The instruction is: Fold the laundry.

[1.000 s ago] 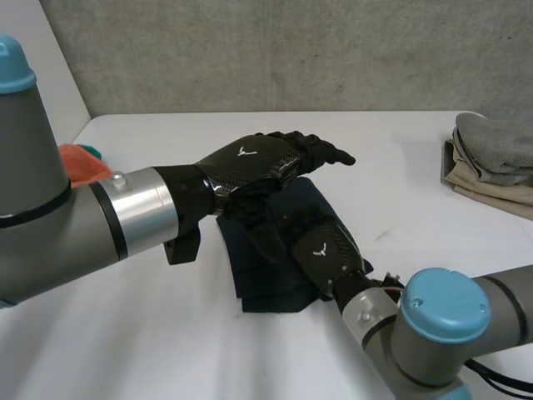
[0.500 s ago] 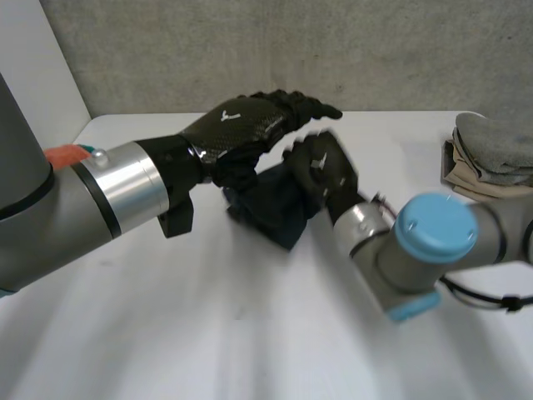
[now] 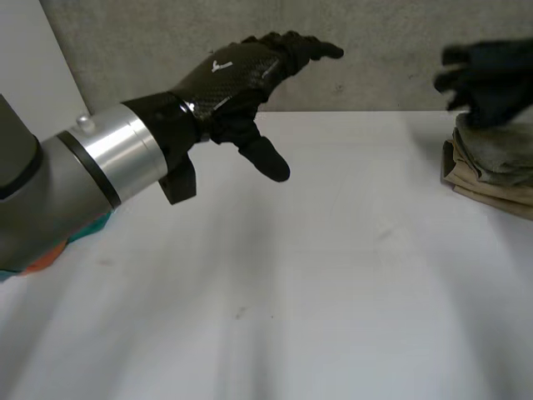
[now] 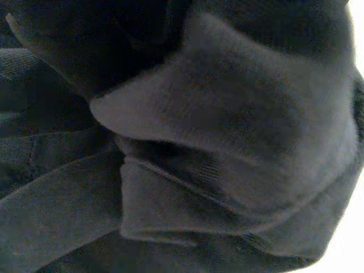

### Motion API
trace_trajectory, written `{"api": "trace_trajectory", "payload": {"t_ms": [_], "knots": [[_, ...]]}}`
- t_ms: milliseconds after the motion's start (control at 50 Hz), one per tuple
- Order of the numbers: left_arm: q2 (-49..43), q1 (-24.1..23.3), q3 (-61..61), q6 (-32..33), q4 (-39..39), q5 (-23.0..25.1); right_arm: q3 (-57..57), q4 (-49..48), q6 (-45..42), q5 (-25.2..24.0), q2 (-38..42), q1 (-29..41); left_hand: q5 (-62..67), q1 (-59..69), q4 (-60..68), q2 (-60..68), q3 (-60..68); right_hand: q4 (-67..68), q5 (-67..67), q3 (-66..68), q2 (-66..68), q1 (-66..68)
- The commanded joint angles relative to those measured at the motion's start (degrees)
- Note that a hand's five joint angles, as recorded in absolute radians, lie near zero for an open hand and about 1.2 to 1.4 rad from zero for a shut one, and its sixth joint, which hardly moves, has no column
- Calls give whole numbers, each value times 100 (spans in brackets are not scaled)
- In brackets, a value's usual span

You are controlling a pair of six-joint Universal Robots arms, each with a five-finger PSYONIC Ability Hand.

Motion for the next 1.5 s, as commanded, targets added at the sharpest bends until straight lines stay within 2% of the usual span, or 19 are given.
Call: {"api": "trace_trajectory", "payload": {"t_ms": [20, 100, 220, 280, 360, 560, 640, 700, 720, 740, 800, 900, 1000, 1060, 1140, 1240, 1340, 1460, 1500], "knots": [[-267, -119, -204, 21, 205, -13, -1136, -183, 169, -1732, 2208, -1011, -277, 73, -158, -121, 51, 1150, 1514, 1321, 1338, 2029], [-390, -172, -240, 21, 241, -39, -1233, -174, 29, -2464, 2738, -1292, -277, 73, -158, -121, 51, 1150, 1514, 1321, 1338, 2029], [-416, -207, -196, 47, 232, -57, -1067, -69, -130, -2256, 2599, -1478, -277, 73, -158, -121, 51, 1150, 1514, 1321, 1338, 2029], [-372, -207, -126, 82, 232, -57, -646, 54, -95, -1773, 2143, -1469, -277, 73, -158, -121, 51, -5850, -5486, -5679, -5662, -4971], [-276, -233, -46, 56, 188, -66, 275, 98, -34, -1306, 1152, -1434, -277, 73, -158, -121, 51, -5850, -5486, -5679, -5662, -4971], [93, -260, -344, 21, 162, -92, 1377, 1414, -103, -1200, -503, -1803, -277, 73, -158, -121, 51, -5850, -5486, -5679, -5662, -4971], [260, -260, -494, 21, 232, -92, 1105, 2566, -1173, -534, -697, -2119, -277, 73, -158, -121, 51, -5850, -5486, -5679, -5662, -4971], [400, -260, -521, 21, 293, -145, 561, 3261, -2474, 853, -689, -2207, -277, 73, -158, -121, 51, -5850, -5486, -5679, -5662, -4971], [436, -251, -512, 21, 302, -180, 281, 3297, -3086, 1570, -706, -2181, -277, 73, -158, -121, 51, -5850, -5486, -5679, -5662, -4971], [462, -251, -495, 12, 311, -232, 148, 3202, -3336, 1882, -724, -2146, -277, 73, -158, -121, 51, -5850, -5486, -5679, -5662, -4971], [594, -233, -267, -84, 373, -609, -99, 2379, -3620, 2297, -820, -1823, -277, 73, -158, -121, 51, -5850, -5486, -5679, -5662, -4971], [744, 56, 243, -278, 268, -1874, 724, 857, -3146, 1886, -1680, -1137, -277, 73, -158, -121, 51, -5850, -5486, -5679, -5662, -4971], [823, 1011, 638, 168, -197, -3034, 2376, -901, -2048, 490, -2814, -275, -277, 73, -158, -121, 51, -5850, -5486, -5679, -5662, -4971], [622, 1584, 736, 783, -461, -3177, 3343, -1772, -1135, -556, -3114, 339, -277, 73, -158, -121, 51, -5850, -5486, -5679, -5662, -4971], [-28, 2253, 727, 2180, -682, -3160, 4074, -1626, -798, -1138, -3264, 1113, -277, 73, -158, -121, 51, -5850, -5486, -5679, -5662, -4971], [-1370, 3017, 578, 3411, -358, -3011, 4347, -283, -1044, -1034, -3045, 1782, -277, 73, -158, -121, 51, -5850, -5486, -5679, -5662, -4971], [-2585, 3413, 621, 3817, 99, -2808, 4277, 1439, -1832, -201, -2413, 2274, -277, 73, -158, -121, 51, -5850, -5486, -5679, -5662, -4971], [-3781, 3686, 1104, 4310, 645, -3045, 4409, 1434, -2476, 30, -2007, 2380, -228, 123, -108, -72, 101, -5850, -5486, -5679, -5662, -4971], [-3905, 3704, 1228, 4363, 724, -3142, 4453, 1320, -2565, 30, -1937, 2363, 1550, 1901, 1670, 1706, 1879, -5850, -5486, -5679, -5662, -4971]]}}
